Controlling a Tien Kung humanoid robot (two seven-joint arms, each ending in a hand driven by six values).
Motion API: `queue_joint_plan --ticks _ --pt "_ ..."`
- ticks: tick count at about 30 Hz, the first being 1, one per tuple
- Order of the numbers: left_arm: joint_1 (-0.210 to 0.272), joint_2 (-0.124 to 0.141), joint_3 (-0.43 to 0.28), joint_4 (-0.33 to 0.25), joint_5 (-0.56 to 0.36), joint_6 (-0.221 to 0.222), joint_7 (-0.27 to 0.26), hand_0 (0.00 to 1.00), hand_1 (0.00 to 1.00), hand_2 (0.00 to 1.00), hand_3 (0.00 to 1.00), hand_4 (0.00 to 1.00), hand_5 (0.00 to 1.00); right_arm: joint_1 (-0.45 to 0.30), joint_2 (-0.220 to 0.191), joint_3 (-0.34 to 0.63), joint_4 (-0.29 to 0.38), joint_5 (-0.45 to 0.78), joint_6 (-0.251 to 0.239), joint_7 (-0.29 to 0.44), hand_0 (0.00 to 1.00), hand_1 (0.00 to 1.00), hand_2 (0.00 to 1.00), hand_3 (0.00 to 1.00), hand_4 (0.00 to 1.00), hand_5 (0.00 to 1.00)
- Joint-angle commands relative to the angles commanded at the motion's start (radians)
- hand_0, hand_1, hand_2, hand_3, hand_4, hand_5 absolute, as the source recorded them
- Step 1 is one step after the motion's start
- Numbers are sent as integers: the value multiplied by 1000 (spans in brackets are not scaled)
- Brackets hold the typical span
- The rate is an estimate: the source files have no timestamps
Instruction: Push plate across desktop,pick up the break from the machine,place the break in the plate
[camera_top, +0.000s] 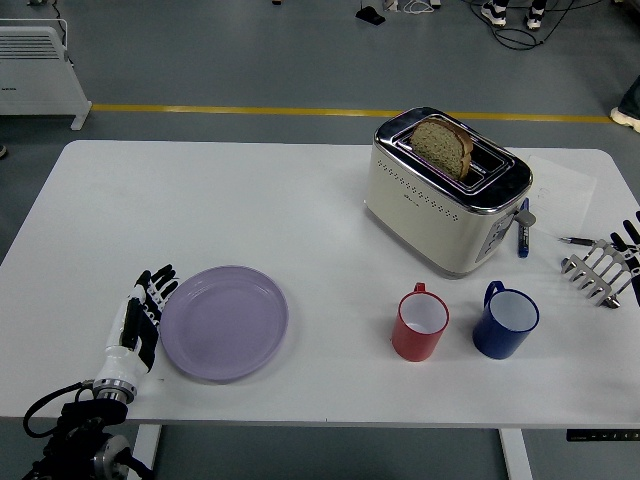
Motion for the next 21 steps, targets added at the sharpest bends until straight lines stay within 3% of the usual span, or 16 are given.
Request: queue_joint_plan --ticks 21 --pt "-74 -3 175 27 -99 -31 4 857 886 885 776 562 998 2 2 -6 -1 -1 1 1 785 746 735 720 485 635"
